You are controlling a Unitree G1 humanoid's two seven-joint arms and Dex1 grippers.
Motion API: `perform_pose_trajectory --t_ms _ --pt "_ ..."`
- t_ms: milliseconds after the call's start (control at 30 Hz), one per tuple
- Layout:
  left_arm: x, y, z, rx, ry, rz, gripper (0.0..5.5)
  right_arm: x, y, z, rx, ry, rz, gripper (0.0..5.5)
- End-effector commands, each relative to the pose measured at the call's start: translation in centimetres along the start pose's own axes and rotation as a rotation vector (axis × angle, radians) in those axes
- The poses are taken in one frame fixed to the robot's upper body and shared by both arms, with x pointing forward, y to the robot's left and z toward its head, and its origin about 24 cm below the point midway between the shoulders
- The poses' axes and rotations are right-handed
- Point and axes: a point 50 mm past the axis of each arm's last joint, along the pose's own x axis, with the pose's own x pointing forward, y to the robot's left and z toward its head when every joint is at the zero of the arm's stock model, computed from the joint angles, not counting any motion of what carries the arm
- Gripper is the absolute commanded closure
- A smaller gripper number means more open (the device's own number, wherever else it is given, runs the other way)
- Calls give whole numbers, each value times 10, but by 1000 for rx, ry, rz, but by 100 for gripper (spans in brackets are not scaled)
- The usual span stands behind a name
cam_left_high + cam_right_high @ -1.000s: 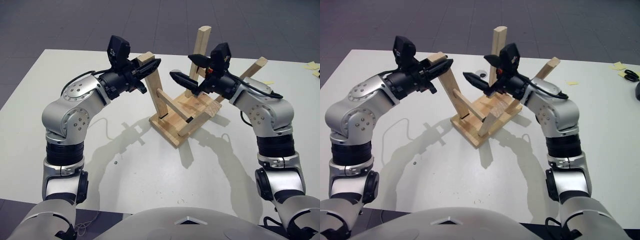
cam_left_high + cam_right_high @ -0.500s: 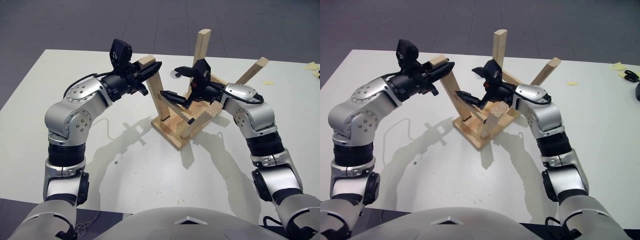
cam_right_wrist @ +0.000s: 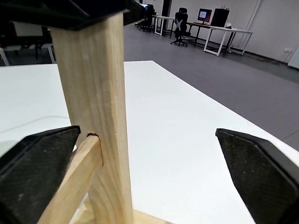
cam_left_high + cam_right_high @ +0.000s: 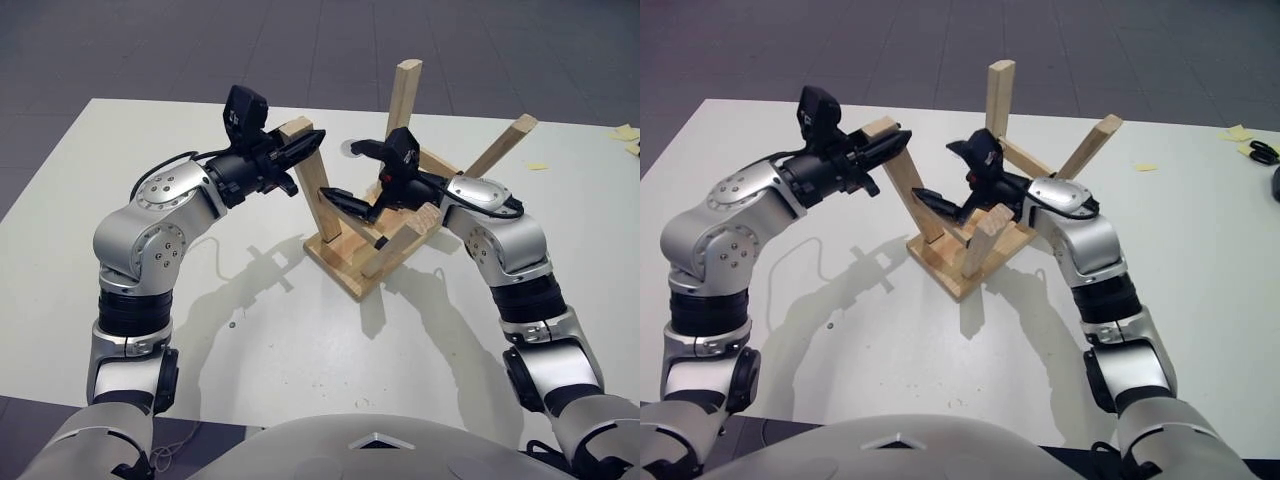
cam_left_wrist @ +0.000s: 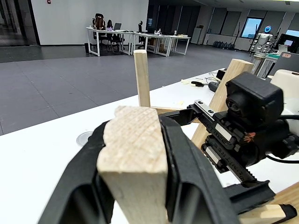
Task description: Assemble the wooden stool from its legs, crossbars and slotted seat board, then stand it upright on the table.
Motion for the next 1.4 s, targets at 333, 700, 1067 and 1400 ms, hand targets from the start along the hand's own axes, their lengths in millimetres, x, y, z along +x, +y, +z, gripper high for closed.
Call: perform_pose_trajectory --t_ms 333,700,1067,1400 --pt "-6 -17 -50 94 240 27 441 -57 -17 133 151 -548 -98 10" --pt "-3 1 -44 -1 137 189 333 -55 -14 129 141 -533 -172 10" --pt "0 15 -16 -124 -51 157 145 -50 -7 121 149 -512 -150 10" --pt "-7 39 95 33 -386 256 12 -49 -6 116 165 -515 -154 10"
